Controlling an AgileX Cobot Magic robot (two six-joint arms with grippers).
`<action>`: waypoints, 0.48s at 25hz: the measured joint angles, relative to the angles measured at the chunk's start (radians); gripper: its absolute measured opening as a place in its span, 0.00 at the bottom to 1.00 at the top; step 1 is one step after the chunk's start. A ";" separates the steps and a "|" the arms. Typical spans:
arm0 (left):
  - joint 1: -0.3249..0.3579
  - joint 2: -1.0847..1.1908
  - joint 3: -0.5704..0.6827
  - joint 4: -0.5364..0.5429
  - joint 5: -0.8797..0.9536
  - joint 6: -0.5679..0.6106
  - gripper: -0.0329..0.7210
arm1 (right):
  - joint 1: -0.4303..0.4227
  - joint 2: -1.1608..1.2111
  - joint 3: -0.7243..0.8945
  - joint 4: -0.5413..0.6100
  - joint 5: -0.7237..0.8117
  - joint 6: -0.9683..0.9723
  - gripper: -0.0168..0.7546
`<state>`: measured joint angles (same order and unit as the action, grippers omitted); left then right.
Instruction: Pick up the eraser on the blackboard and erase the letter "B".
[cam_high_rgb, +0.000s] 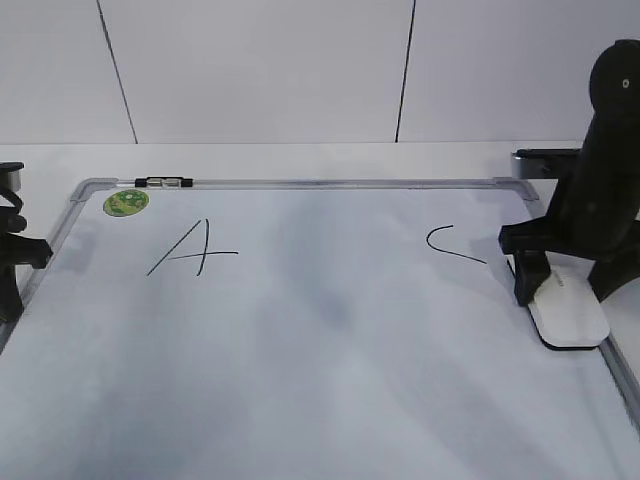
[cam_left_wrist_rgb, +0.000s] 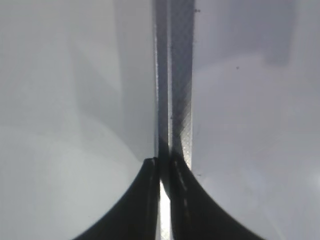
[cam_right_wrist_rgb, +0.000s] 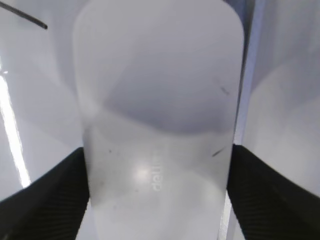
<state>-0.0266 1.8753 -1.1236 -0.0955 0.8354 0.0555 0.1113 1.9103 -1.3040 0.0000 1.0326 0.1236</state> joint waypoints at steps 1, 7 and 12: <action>0.000 0.000 0.000 0.000 0.000 0.000 0.08 | 0.000 0.000 0.000 0.000 0.004 0.000 0.88; 0.001 0.000 0.000 -0.002 0.000 0.002 0.08 | 0.000 0.000 -0.017 0.000 0.059 0.000 0.88; 0.002 0.000 0.000 -0.002 0.000 0.002 0.08 | 0.000 0.000 -0.067 0.000 0.124 0.000 0.88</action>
<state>-0.0244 1.8753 -1.1236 -0.0973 0.8354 0.0573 0.1113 1.9103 -1.3705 0.0000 1.1567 0.1236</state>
